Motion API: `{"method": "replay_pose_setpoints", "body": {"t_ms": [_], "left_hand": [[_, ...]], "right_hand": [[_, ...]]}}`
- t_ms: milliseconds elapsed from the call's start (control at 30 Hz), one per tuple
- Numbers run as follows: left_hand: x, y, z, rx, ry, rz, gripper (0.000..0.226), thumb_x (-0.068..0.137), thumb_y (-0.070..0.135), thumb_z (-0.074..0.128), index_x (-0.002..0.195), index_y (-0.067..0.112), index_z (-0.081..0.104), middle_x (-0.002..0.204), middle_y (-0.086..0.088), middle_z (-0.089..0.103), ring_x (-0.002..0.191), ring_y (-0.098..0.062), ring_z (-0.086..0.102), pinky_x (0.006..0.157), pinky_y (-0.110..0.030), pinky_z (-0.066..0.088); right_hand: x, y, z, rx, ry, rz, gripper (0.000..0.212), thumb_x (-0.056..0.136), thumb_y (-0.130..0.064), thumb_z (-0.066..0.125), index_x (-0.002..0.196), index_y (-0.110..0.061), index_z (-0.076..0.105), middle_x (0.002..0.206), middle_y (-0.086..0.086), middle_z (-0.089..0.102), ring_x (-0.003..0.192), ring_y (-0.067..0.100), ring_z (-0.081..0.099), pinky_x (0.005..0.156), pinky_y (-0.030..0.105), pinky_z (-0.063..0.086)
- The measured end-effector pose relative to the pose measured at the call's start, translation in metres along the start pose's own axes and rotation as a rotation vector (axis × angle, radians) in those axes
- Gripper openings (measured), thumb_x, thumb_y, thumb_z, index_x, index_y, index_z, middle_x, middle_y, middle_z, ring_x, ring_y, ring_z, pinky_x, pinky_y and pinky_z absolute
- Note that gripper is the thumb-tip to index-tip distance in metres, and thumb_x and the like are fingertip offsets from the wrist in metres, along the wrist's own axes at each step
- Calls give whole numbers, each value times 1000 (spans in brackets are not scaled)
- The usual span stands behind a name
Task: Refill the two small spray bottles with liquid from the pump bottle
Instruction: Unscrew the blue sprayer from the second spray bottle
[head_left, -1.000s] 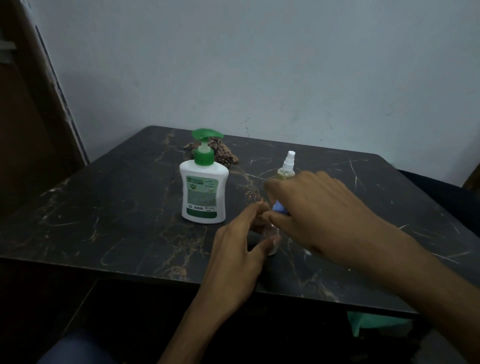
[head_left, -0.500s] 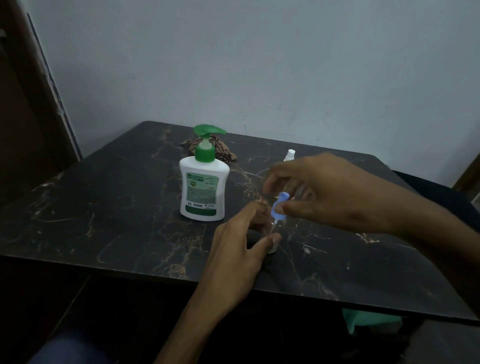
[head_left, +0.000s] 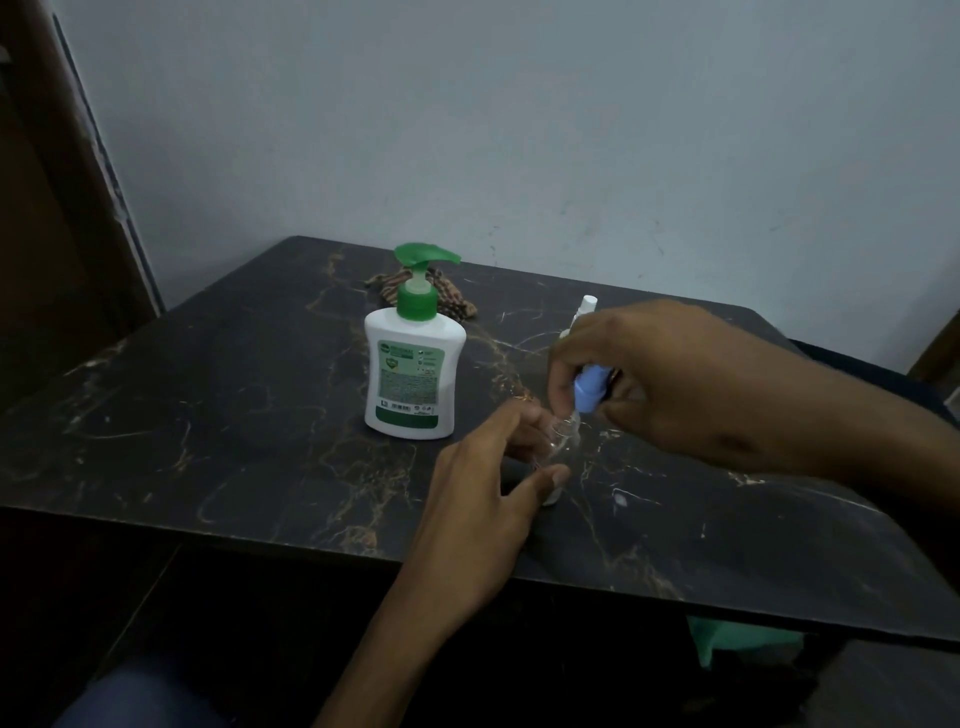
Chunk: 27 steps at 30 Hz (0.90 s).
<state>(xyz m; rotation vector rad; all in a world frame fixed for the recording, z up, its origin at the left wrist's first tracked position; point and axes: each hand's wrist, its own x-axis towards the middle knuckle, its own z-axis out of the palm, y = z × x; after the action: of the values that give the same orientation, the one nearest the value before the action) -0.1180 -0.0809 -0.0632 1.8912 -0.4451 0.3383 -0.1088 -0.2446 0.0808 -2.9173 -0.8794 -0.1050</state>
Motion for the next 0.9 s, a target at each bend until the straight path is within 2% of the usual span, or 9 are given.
{"method": "replay_pose_setpoints", "body": {"t_ms": [133, 233, 300, 400, 500, 567, 700, 800, 900], "left_hand": [[0, -1, 1, 1, 13, -2, 25, 90, 16, 80, 108, 28, 68, 100, 12, 74, 101, -4, 69, 87, -27, 54], [1, -1, 1, 16, 19, -9, 27, 89, 17, 81, 108, 30, 67, 98, 14, 73, 100, -3, 69, 85, -22, 54], [0, -1, 1, 22, 21, -11, 27, 90, 18, 81, 108, 31, 67, 98, 15, 72, 100, -2, 69, 84, -18, 53], [0, -1, 1, 29, 20, -20, 25, 91, 20, 80, 108, 32, 66, 100, 15, 73, 101, -1, 68, 82, -13, 51], [-1, 0, 1, 15, 17, -36, 25, 91, 20, 79, 107, 33, 66, 100, 15, 73, 100, 0, 69, 79, -9, 50], [-1, 1, 1, 6, 14, -25, 24, 91, 20, 79, 108, 32, 66, 100, 15, 73, 99, -2, 69, 81, -14, 52], [0, 0, 2, 3, 8, -4, 22, 91, 18, 77, 107, 27, 66, 100, 13, 74, 100, -5, 70, 88, -31, 56], [0, 1, 3, -20, 5, 6, 21, 90, 14, 77, 105, 25, 67, 99, 13, 74, 99, -5, 70, 86, -26, 55], [0, 3, 2, -50, 21, 9, 22, 90, 11, 78, 104, 24, 68, 99, 14, 75, 98, -4, 71, 83, -18, 53]], "right_hand": [[-14, -2, -30, 71, 74, 24, 36, 83, -2, 71, 92, -37, 72, 88, -19, 73, 82, 0, 68, 76, 37, 60], [-27, 0, -51, 68, 148, -7, 32, 82, -12, 71, 93, -42, 72, 89, -20, 73, 80, 1, 70, 75, 43, 60], [-33, 7, -65, 48, 203, -8, 27, 83, -23, 70, 95, -47, 70, 91, -19, 73, 79, 1, 71, 73, 45, 61], [-33, 26, -75, 4, 302, 2, 25, 89, -32, 75, 103, -51, 67, 94, -17, 73, 72, 12, 73, 67, 46, 63], [-29, 35, -58, 108, 478, 18, 16, 93, -26, 75, 102, -39, 71, 90, -13, 74, 74, 16, 74, 72, 45, 62], [-18, 34, -30, 136, 538, 42, 14, 92, -20, 73, 99, -32, 71, 89, -14, 72, 80, 14, 71, 75, 41, 59], [27, 40, 38, 74, 460, 137, 12, 92, -22, 73, 100, -28, 67, 96, -8, 65, 90, 12, 59, 74, 35, 53], [58, 41, 79, 20, 377, 130, 10, 94, -21, 70, 102, -22, 63, 97, -2, 65, 89, 15, 59, 76, 35, 54], [80, 40, 94, -5, 364, 105, 16, 94, -17, 68, 90, -20, 53, 85, -4, 60, 75, 16, 55, 63, 30, 43]]}}
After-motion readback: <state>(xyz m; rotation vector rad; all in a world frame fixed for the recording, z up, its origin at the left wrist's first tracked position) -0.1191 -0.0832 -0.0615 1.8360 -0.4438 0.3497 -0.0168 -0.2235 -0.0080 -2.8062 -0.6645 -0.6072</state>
